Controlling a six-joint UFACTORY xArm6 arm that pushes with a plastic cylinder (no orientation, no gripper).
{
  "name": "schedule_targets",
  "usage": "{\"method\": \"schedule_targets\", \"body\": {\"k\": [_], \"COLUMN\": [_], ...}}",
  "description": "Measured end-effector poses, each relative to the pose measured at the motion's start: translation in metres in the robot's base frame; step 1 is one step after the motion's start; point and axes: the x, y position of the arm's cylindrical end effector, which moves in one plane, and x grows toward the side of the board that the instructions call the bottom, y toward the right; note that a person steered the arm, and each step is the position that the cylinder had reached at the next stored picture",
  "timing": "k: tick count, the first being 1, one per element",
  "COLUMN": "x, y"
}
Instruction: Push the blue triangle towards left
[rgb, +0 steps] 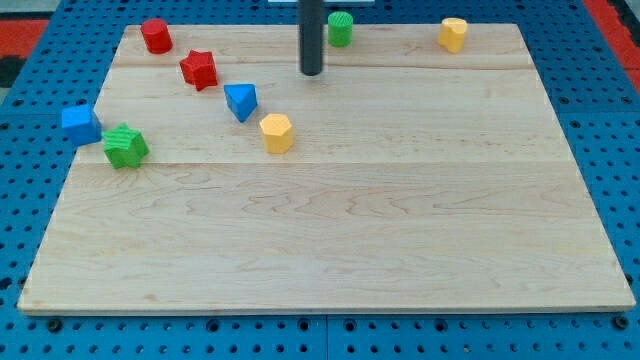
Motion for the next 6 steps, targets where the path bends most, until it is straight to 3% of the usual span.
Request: {"method": "schedule_targets", "body": {"k": [5, 6], "x": [-0.005, 0.013], "y": [-0.051, -0.055]}}
